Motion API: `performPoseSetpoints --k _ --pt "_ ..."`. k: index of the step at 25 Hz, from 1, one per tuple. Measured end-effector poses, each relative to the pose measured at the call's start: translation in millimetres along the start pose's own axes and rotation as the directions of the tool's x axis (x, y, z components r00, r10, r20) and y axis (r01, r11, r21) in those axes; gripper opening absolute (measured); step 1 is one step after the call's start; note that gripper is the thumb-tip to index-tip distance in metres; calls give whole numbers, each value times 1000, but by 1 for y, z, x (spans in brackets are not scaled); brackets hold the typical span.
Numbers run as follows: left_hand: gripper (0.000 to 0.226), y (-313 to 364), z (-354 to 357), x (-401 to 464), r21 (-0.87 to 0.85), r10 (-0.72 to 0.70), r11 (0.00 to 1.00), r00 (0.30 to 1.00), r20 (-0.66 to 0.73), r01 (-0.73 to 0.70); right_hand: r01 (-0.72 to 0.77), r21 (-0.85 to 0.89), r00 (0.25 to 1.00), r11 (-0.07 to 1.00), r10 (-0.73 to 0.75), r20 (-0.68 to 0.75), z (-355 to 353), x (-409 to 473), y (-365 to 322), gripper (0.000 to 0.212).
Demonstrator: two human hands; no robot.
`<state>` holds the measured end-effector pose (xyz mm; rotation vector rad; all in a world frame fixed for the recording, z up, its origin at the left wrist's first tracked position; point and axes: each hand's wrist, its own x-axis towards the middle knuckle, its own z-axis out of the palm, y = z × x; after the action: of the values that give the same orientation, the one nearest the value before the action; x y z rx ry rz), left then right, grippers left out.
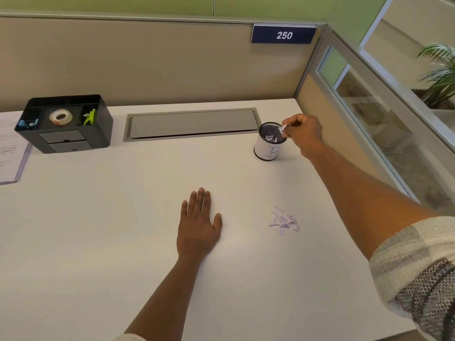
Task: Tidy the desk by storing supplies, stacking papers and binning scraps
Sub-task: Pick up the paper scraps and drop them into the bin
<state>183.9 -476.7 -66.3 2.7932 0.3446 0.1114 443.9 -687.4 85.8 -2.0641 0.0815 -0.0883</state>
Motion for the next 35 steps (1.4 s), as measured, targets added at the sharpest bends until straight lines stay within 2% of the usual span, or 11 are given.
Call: performPoseSetpoints --k 4,10,14,21,24,26,28,33,35 --pt "69 1 0 0 -8 0 1000 1000 -7 0 61 -168 998 984 -60 14 6 15 -2 19" --pt "68 0 0 0 -5 -1 1000 1000 -4 1 69 -247 997 966 -74 -11 17 17 1 23" --pt "68 0 0 0 -11 3 1000 1000 -14 -3 69 -244 996 967 -82 -45 12 18 -5 24" --pt "71 0 0 1 2 -6 1000 1000 -6 6 94 -96 995 991 -95 -12 6 -16 -9 23" --pt "70 0 0 1 0 -8 1000 1000 9 8 141 -133 977 981 -117 179 11 -48 5 18" --pt "69 1 -2 0 1 -7 1000 1000 15 7 186 -230 926 955 -92 366 12 -77 21 18" --pt "69 2 -4 0 -2 -9 1000 1000 20 9 243 -344 878 907 -55 476 13 -103 39 19" --pt "70 1 -4 0 9 -13 1000 1000 16 13 376 -493 802 785 -9 597 26 -167 76 30" --pt "69 2 -3 0 19 -10 1000 1000 16 10 377 -524 831 763 -29 556 36 -190 83 26"
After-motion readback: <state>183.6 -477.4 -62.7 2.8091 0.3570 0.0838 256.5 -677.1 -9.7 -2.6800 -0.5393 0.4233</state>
